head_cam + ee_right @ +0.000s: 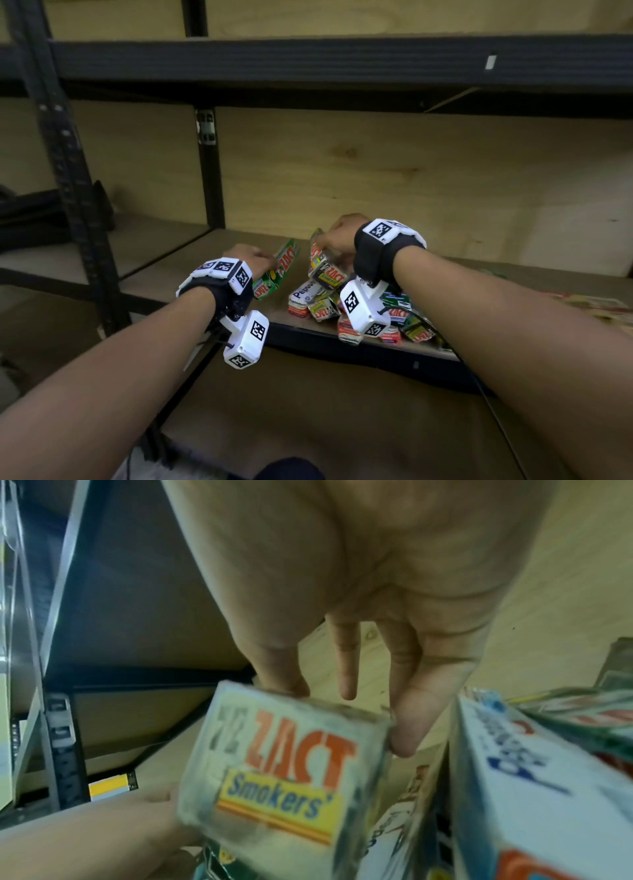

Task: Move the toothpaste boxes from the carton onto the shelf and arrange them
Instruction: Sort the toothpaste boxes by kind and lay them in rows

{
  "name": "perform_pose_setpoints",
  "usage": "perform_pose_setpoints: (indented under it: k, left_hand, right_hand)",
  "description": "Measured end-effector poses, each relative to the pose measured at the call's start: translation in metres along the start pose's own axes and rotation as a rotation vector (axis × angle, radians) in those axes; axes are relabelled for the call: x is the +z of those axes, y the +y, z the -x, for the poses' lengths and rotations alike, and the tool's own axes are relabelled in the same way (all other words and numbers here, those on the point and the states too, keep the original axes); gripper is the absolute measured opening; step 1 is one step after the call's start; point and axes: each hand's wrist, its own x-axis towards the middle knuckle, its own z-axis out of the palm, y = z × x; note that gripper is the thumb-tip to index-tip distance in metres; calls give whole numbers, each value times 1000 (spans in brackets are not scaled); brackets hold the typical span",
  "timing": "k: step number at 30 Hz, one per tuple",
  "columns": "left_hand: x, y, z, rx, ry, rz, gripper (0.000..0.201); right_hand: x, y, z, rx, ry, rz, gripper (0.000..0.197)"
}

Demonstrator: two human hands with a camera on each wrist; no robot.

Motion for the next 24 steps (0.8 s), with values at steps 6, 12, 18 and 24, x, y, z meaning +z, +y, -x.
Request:
perform_pose_setpoints:
  k: [6,12,18,24]
  left_hand:
    - [7,-28,-7,-19,-58,-21,34]
    - [15,-40,-13,-38,-82,69,27]
    - [18,-40,-11,3,-112,46,31]
    - [10,-16,3,-22,-76,60,46]
  right_hand:
    - [34,-11,-35,23,-80,415,26]
    - [46,-10,-24,-1,-127,566,37]
    - [70,-6,-50,-16,-71,471,26]
    - [57,-4,-35,-14,-9,294,17]
